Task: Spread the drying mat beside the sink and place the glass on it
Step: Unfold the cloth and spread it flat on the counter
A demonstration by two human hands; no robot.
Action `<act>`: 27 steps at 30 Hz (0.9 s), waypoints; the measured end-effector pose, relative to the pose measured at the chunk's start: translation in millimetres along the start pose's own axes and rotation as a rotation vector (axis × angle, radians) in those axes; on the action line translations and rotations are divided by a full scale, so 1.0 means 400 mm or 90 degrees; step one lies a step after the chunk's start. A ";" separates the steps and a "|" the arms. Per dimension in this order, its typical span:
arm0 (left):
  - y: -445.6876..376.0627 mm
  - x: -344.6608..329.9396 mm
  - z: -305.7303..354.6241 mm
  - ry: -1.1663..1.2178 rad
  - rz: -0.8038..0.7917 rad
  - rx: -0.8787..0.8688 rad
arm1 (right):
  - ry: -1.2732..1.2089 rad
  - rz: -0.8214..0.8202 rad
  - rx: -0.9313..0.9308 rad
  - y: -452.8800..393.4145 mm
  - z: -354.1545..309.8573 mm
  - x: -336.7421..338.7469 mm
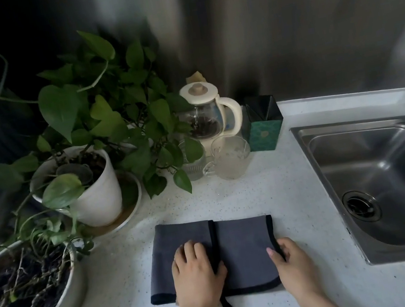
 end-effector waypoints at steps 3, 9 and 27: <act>-0.007 0.018 0.008 -0.032 -0.028 -0.012 | 0.000 0.006 0.005 0.000 -0.002 0.006; -0.025 0.132 -0.070 0.255 -0.023 0.133 | -0.011 0.063 -0.003 -0.023 0.029 0.090; 0.088 0.126 -0.374 0.189 0.097 0.237 | 0.146 0.289 0.059 0.026 0.100 0.253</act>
Point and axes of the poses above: each hand's wrist, its own y-axis away from the middle knuckle, its own x-axis out of the back of the hand, z = x × y, the point moved 8 cm from there along -y, towards the middle knuckle, and after that the axes turned 6 degrees about z, right-handed, at the moved point
